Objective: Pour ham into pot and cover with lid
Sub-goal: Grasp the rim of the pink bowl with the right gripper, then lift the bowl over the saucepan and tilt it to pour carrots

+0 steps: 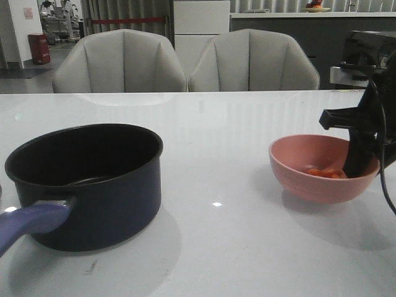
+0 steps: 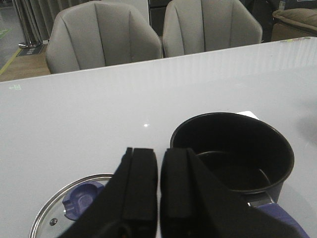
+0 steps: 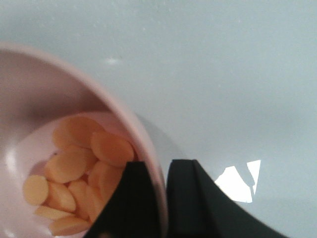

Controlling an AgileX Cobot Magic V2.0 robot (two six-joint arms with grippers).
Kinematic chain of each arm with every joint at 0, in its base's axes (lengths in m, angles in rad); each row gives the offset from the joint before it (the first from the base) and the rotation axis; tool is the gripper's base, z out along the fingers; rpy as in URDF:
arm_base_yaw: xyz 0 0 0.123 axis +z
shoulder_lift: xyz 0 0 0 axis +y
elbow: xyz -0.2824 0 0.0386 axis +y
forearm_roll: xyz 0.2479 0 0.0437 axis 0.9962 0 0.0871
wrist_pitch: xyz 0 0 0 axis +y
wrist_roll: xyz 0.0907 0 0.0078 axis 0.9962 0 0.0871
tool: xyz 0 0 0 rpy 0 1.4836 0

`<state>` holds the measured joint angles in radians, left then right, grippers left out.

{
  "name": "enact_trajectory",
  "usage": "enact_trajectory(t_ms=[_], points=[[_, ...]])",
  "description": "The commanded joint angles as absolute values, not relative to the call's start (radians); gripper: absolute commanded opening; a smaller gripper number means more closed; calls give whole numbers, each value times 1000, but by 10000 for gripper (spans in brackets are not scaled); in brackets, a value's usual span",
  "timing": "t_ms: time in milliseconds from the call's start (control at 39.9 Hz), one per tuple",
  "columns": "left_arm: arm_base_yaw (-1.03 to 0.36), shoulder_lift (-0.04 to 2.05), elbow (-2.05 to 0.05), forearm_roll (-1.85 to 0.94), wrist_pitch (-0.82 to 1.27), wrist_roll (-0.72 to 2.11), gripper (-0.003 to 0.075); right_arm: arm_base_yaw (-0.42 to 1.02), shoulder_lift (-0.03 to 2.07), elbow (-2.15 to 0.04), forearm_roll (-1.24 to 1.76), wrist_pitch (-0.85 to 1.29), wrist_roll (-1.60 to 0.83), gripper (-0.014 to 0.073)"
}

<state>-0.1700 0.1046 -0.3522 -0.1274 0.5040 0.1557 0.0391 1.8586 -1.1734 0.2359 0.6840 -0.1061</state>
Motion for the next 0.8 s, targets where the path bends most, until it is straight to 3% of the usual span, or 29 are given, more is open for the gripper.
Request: enact_trajectory(t_ms=[0,451,627,777], points=[[-177,115,-379,-135,435,145,124,36,1813,-1213,235,670,-129,136],[-177,115,-379,-135,435,145,124,95,1691,-1259,246,676,-219,137],[-177,115,-379,-135,435,145,124,236,1563,-1198,247,532,-219,137],[-177,115,-379,-135,435,145,124,384,1476,-1077,247,287,-219,137]])
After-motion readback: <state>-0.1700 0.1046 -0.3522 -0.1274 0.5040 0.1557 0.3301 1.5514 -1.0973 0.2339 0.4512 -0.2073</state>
